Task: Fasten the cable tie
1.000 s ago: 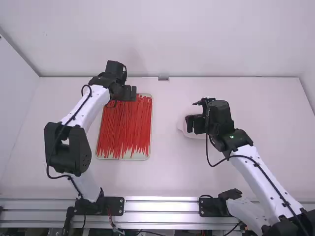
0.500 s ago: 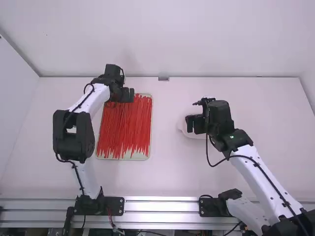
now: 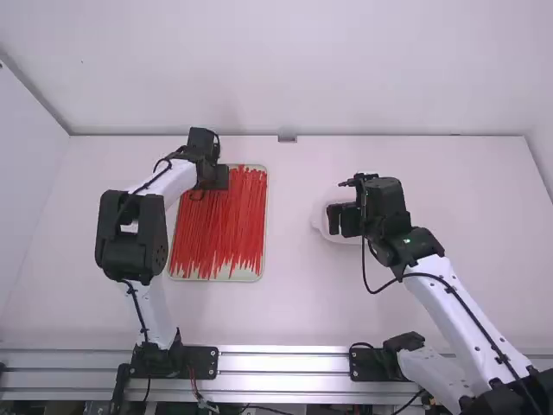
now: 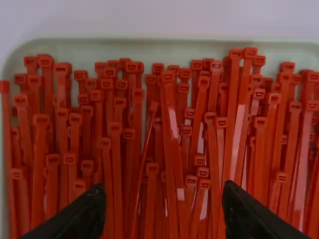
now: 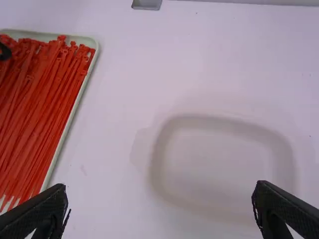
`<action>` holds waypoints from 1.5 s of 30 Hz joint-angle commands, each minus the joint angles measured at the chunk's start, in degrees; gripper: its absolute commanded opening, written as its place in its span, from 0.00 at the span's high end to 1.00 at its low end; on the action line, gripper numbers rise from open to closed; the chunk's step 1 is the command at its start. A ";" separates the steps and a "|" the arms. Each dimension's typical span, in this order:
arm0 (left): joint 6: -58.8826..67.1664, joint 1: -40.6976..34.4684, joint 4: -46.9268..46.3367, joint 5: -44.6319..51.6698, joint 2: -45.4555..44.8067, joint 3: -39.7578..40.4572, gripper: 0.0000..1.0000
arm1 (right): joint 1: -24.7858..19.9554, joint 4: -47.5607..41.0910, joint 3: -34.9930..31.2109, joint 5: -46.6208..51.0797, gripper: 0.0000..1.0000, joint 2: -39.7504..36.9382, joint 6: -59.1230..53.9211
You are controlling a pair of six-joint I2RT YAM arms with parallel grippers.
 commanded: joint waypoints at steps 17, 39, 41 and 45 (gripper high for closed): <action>3.50 0.11 8.94 -0.83 0.24 -6.08 0.71 | 0.09 -0.44 2.05 0.59 0.02 0.42 0.09; 5.90 0.13 10.43 -2.16 3.41 -6.34 0.70 | 0.17 -1.11 2.05 0.57 0.02 0.42 0.26; 5.90 0.11 10.67 -2.21 4.33 -6.34 0.71 | 0.17 -1.14 2.05 0.59 0.02 0.42 0.24; 5.88 0.11 11.21 -2.32 5.16 -6.29 0.73 | 0.17 -1.18 2.05 0.57 0.02 0.42 0.26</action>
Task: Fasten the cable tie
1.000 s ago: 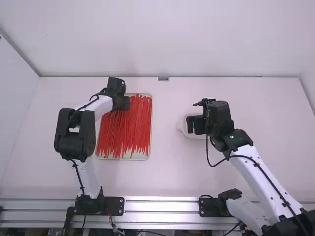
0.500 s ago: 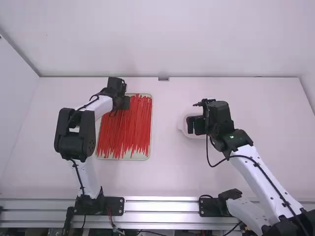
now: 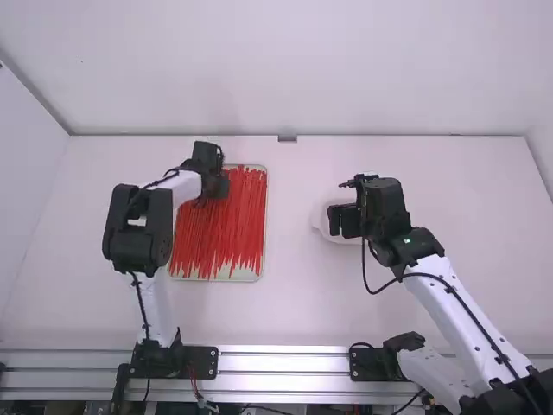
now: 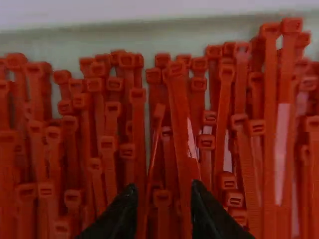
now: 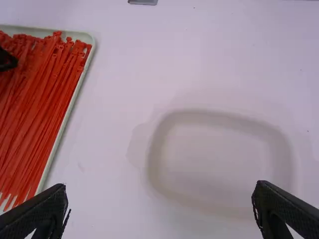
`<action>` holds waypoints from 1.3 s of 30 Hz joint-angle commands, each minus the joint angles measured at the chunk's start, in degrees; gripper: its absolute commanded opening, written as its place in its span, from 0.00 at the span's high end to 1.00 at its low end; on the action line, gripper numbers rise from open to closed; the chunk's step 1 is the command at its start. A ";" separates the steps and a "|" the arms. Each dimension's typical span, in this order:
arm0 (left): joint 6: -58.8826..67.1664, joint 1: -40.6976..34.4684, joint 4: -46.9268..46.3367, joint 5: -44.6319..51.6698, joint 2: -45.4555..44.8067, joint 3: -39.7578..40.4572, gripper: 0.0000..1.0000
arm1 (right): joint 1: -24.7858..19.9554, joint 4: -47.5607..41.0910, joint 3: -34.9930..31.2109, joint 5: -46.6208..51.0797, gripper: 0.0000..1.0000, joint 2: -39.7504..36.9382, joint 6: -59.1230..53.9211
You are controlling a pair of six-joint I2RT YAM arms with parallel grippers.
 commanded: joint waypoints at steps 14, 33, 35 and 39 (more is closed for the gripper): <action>-1.07 0.13 0.02 -1.81 0.42 0.50 0.67 | 0.04 -0.33 2.08 0.11 0.02 0.42 0.15; -3.45 -0.52 -9.22 -1.84 0.33 7.23 0.72 | 0.04 -0.44 2.05 0.11 0.02 0.42 0.11; -3.63 -0.48 -8.66 -1.81 0.33 6.58 0.80 | 0.04 -0.55 2.05 0.13 0.02 0.42 0.11; -3.61 -0.48 -6.99 -1.75 0.33 5.03 0.83 | 0.15 -0.79 2.05 0.13 0.02 0.42 0.11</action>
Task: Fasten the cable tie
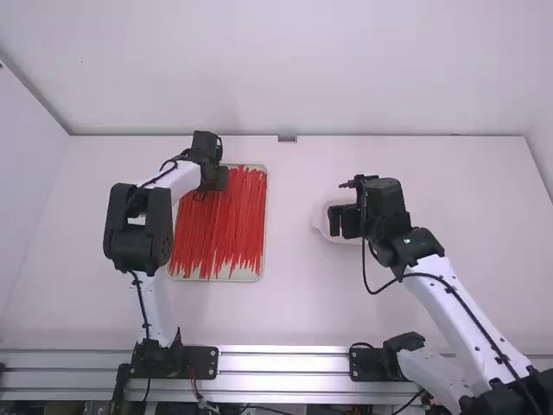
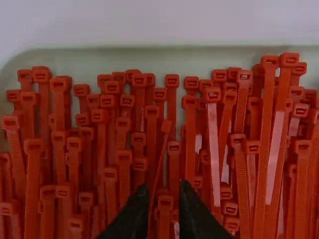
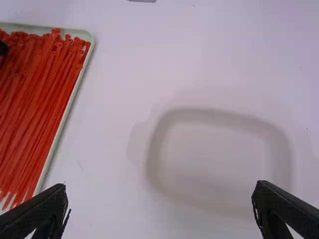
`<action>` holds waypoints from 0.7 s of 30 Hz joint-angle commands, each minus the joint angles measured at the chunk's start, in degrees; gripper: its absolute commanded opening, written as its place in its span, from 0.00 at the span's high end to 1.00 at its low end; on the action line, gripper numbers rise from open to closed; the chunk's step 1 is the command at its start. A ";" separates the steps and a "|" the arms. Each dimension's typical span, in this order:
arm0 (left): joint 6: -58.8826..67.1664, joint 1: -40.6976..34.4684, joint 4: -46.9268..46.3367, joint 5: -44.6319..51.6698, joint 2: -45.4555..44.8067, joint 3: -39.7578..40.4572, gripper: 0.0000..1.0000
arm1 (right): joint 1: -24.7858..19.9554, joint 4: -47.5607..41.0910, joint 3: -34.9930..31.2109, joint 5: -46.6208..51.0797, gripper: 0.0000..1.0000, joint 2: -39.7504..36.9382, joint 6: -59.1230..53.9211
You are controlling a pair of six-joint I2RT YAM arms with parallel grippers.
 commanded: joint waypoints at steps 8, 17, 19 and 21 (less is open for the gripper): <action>-1.42 -0.48 2.54 -0.63 0.24 -4.22 0.79 | 0.07 -0.26 2.08 0.04 0.02 0.42 0.13; -1.42 -0.46 6.99 -0.61 0.24 -7.52 0.82 | 0.07 -0.31 2.08 0.04 0.02 0.42 0.13; -1.42 -0.48 7.96 -0.63 0.24 -8.31 0.84 | 0.04 -0.28 2.08 0.04 0.02 0.42 0.13; -1.44 -0.46 7.89 -0.63 0.24 -8.31 0.86 | 0.07 -0.28 2.08 0.02 0.02 0.42 0.13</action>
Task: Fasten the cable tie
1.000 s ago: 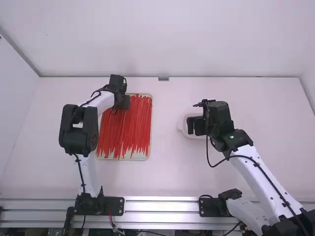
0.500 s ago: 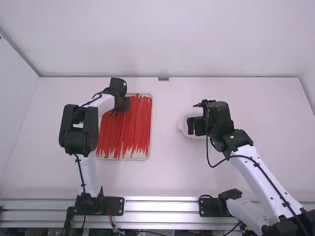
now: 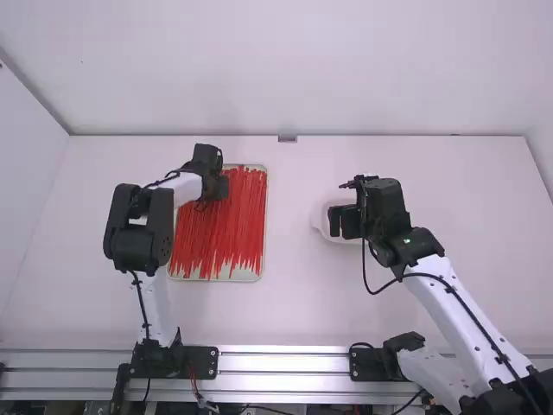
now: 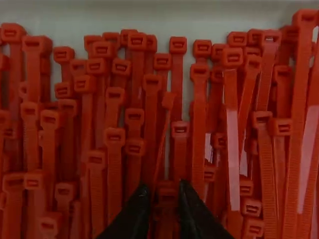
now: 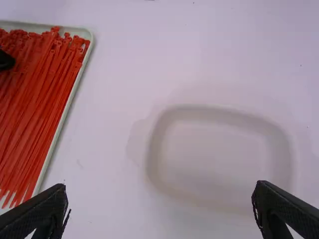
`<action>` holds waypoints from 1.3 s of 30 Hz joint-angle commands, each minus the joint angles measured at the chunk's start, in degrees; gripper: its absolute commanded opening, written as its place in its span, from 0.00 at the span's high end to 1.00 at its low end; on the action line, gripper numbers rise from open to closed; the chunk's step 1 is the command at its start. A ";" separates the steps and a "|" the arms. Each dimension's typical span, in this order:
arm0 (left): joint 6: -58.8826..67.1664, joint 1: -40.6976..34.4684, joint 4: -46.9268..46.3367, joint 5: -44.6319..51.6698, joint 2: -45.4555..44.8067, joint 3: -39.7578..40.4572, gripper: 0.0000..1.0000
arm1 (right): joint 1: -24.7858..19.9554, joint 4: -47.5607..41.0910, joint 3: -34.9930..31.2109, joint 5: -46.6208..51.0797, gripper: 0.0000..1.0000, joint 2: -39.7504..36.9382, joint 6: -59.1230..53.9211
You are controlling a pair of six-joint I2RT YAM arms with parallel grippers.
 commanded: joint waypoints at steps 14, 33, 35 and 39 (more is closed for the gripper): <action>-2.45 -0.48 -3.08 -0.90 0.22 4.04 0.98 | 0.04 -0.33 2.05 0.09 0.02 0.42 0.11; -5.20 -2.91 -8.39 -3.85 -24.37 0.31 0.98 | 0.09 -0.31 2.05 -0.04 0.02 0.42 0.09; -5.11 -3.80 -6.56 -3.85 -29.77 -3.32 0.98 | 0.22 -0.31 2.05 -0.07 0.02 0.42 0.09; -5.20 -5.01 -2.58 -3.78 -41.07 -11.69 0.98 | 0.15 -0.33 2.05 -0.17 0.02 0.42 0.13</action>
